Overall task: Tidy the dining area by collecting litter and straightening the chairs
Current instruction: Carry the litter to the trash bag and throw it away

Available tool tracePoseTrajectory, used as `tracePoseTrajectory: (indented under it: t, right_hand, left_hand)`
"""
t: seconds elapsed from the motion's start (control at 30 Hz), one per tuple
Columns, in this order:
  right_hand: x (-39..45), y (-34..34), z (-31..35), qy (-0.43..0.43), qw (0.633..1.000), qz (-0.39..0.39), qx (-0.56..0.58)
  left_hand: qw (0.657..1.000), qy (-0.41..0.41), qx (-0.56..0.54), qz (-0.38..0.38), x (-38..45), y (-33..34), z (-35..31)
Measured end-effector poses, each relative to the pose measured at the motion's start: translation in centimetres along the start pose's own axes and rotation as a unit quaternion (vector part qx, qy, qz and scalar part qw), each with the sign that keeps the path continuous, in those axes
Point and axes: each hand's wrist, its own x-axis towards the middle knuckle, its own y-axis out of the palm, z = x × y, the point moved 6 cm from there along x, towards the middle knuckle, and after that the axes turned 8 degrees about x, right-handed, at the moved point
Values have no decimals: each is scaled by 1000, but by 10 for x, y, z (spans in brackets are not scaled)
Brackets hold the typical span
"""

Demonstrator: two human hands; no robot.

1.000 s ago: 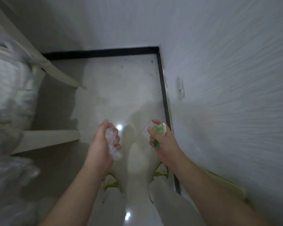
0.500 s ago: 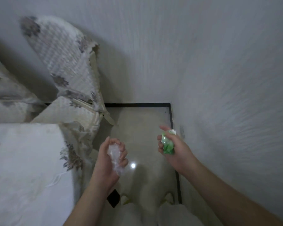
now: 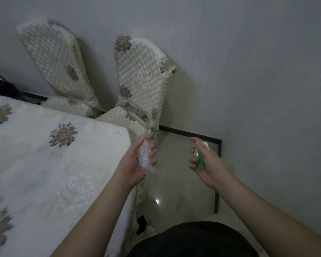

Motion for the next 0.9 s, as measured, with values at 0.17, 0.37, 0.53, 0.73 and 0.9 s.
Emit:
tracePoseTrajectory:
  t: [0.17,0.37,0.53,0.73,0.9]
  right_hand:
    - [13,41,-2,-4,998,49,-29]
    - [61,67,-6,75,992,95,-46]
    - [102,103,-13,155,971,159,-87]
    - [124,167,-24,226,936,237,-130]
    - [103,220,-59,311,879,325,-157]
  left_hand:
    - [998,51,-20,-18,-15,-28,-29]
    - [983,103,-52,-141,-13,-50,-56]
    - [956,167,-85,-223,-18,-57,-74]
    - [905,254,-112,-323,-48,-56,-93]
    - [867,313,-115,-369,-98,-43,-90]
